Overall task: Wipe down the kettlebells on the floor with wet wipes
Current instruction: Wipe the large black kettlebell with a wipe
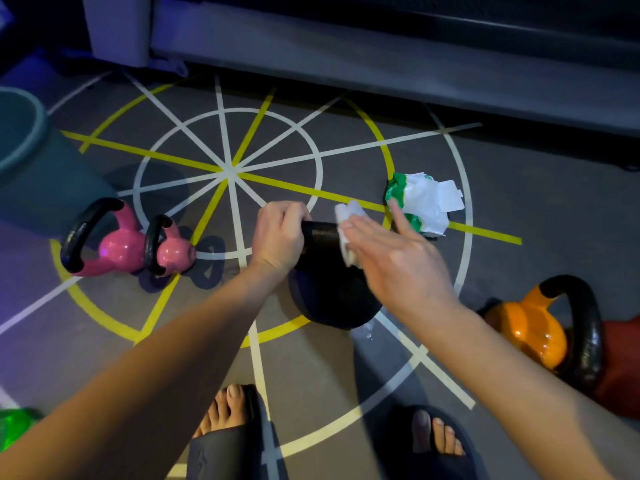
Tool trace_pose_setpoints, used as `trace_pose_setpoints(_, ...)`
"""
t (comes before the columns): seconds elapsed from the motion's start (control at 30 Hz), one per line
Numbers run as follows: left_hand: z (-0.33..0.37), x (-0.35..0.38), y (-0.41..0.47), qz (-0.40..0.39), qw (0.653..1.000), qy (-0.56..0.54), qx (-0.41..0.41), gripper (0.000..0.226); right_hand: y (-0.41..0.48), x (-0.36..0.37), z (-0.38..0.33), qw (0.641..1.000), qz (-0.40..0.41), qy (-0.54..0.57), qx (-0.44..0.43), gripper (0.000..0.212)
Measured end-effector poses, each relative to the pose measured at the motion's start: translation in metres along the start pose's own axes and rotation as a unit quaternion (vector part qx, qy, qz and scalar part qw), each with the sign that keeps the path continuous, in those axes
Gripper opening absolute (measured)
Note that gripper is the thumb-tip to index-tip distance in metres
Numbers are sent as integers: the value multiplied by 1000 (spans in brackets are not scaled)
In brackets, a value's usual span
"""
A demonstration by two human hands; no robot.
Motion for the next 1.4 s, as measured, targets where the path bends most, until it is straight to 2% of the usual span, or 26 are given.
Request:
trace_pose_setpoints(0.2, -1, 1, 1, -24, 1000, 14, 11, 34, 30, 31, -37, 996, -77, -17, -48, 36)
trace_pose_setpoints(0.27, -1, 1, 1, -23, 1000, -2, 7, 37, 20, 20, -28, 996, -66, -10, -53, 35)
trace_pose_setpoints(0.33, -2, 1, 1, -16, 1000, -7, 7, 41, 3, 3, -12, 998, -35, -15, -41, 44)
trace_pose_setpoints(0.5, -3, 3, 0, -21, 1000, -22, 5, 45, -25, -27, 28, 1000, -7, -24, 17, 34)
trace_pose_setpoints(0.63, -2, 2, 1, -9, 1000, -6, -3, 43, -5, -7, 4, 999, 2, -31, 5, 38)
trace_pose_setpoints(0.77, 1, -1, -1, -12, 1000, -15, -2, 37, 31, 19, -42, 998, -39, -10, -46, 40)
trace_pose_setpoints(0.9, -3, 1, -3, -25, 999, -33, -22, 44, 30, 18, -43, 997, -49, -7, -57, 31)
trace_pose_setpoints(1.0, -9, -4, -13, -51, 993, -77, -75, 46, 6, 4, -15, 999, -40, -8, -22, 43)
trace_pose_setpoints(1.1, -17, -7, -35, -80, 987, -97, -97, 46, -7, -9, 1, 1000, -22, -13, -10, 46)
trace_pose_setpoints(1.3, -20, -8, -47, -57, 981, -149, -113, 42, 18, 17, -23, 998, -55, -8, -29, 35)
trace_pose_setpoints(1.4, -31, -19, -51, -44, 973, -178, -142, 35, 34, 23, -39, 995, -76, -41, -51, 41)
Point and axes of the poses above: each hand's wrist, its own y-axis towards the middle knuckle, its own x-axis out of the palm, z = x × y, the point moved 7 cm from there along y, towards the middle knuckle, and after that the axes turned 6 degrees about x, right-handed, at the moved point
